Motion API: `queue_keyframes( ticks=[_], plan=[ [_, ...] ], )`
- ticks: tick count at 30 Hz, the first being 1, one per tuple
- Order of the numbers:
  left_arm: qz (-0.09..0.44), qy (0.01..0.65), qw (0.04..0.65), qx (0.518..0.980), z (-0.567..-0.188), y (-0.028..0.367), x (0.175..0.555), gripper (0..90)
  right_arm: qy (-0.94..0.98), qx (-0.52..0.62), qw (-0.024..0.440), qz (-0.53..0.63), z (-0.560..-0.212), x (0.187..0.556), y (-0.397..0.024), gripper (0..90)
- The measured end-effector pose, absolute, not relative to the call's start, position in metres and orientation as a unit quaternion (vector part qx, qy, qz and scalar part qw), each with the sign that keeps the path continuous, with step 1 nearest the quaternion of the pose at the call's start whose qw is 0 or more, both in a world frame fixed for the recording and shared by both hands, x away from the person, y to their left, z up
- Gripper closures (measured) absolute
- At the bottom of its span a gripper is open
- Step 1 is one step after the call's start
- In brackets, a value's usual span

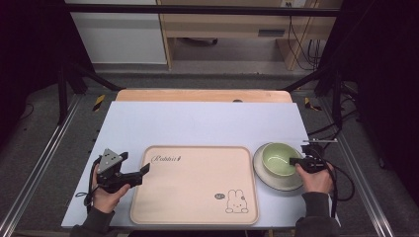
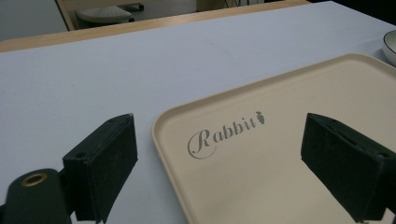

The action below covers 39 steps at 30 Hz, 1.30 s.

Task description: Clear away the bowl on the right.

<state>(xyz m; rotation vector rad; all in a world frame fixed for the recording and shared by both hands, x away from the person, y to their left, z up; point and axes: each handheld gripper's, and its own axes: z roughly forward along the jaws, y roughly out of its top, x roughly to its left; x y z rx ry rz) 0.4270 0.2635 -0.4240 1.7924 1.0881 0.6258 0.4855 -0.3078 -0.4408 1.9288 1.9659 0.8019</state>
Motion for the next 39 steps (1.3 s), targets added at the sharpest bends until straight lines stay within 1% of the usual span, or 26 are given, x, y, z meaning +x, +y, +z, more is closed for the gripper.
queue_keyframes(
  ticks=[12, 29, 39],
  plan=[
    [0.254, 0.442, 0.460, 0.727, -0.424, 0.264, 0.427, 10.5, 0.674, 0.668, 0.134, 0.284, -0.440, 0.486, -0.308, 83.6],
    [0.253, 0.440, 0.462, 0.727, -0.424, 0.264, 0.426, 10.3, 0.673, 0.658, 0.166, 0.293, -0.427, 0.479, -0.302, 83.4],
    [0.254, 0.439, 0.464, 0.727, -0.423, 0.264, 0.426, 10.3, 0.672, 0.660, 0.166, 0.292, -0.423, 0.477, -0.297, 83.3]
  ],
)
